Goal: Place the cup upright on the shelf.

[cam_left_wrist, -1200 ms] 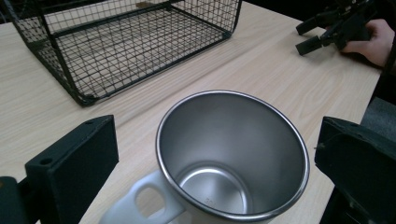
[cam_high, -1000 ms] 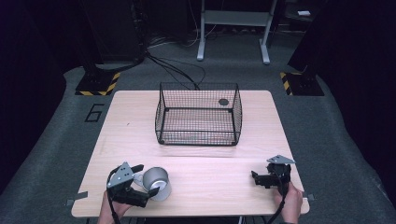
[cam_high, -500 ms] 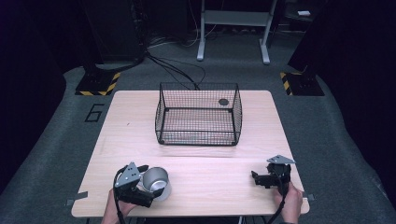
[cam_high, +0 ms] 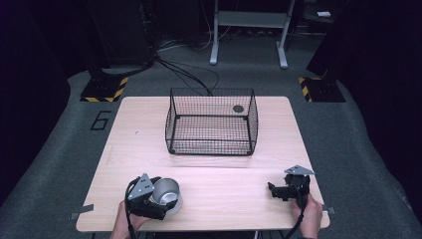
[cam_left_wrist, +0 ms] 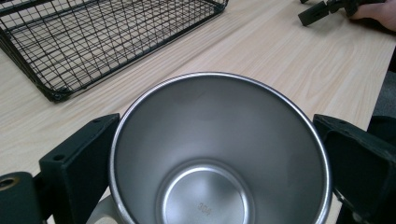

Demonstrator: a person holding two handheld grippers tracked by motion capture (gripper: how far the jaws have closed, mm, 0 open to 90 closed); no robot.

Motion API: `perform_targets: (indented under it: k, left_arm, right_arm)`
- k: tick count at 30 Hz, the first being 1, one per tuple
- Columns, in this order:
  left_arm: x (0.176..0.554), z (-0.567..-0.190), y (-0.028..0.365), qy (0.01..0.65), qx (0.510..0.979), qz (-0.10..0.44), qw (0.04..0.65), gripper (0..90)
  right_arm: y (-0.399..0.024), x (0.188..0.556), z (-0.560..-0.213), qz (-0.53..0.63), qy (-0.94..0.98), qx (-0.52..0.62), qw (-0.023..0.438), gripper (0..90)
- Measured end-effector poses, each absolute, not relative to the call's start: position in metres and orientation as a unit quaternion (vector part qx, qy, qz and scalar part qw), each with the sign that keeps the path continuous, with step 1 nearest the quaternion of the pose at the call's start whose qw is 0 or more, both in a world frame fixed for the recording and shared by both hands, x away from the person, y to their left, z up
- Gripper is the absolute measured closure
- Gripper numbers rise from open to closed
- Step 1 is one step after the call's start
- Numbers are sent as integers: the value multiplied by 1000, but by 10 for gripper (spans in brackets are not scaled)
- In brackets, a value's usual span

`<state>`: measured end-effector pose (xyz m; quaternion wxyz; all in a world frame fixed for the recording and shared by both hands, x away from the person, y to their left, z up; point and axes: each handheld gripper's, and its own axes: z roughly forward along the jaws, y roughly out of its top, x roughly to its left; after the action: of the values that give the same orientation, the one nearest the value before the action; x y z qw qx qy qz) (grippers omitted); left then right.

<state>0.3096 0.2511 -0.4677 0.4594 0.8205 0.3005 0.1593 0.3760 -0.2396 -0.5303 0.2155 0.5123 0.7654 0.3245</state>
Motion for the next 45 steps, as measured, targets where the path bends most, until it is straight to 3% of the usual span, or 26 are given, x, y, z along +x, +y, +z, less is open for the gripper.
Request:
perform_targets:
  k: [45]
  left_arm:
    - [320, -455, 246, 298, 821, 182, 452, 62]
  right_arm:
    - [-240, 376, -530, 325, 766, 512, 216, 0]
